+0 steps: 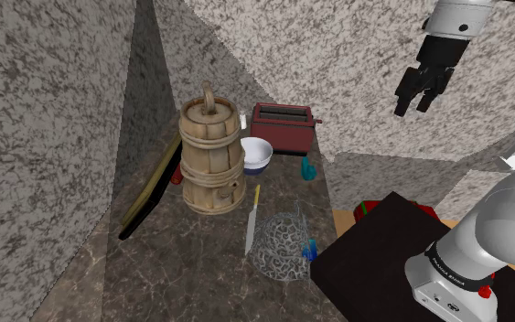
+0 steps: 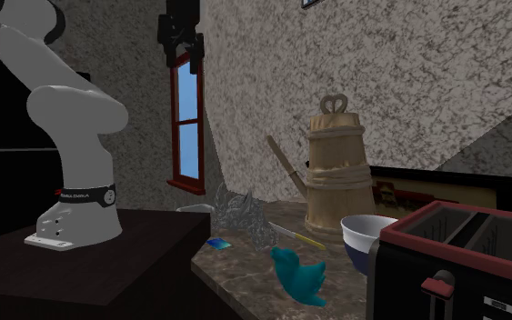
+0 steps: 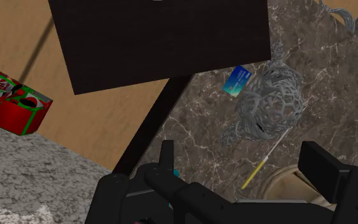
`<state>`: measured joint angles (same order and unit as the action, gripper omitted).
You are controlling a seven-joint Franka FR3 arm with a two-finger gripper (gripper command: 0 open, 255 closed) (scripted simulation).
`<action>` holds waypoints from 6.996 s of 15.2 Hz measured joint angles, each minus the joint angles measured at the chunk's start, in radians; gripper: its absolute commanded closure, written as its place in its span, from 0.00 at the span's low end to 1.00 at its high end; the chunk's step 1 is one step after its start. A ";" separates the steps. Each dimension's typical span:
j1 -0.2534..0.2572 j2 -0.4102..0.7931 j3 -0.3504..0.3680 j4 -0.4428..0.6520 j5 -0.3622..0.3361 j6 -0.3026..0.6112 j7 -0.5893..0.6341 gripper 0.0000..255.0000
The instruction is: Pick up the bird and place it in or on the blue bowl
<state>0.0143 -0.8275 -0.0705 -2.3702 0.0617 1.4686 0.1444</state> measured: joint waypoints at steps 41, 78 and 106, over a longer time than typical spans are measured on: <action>-0.063 1.209 0.011 0.054 -0.056 1.318 0.182 0.00; -0.059 1.111 0.004 0.059 -0.065 1.216 0.186 1.00; 0.001 1.036 0.037 0.343 -0.091 0.855 0.292 1.00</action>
<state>0.0153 0.2086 -0.0334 -2.0271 -0.0294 2.3240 0.4361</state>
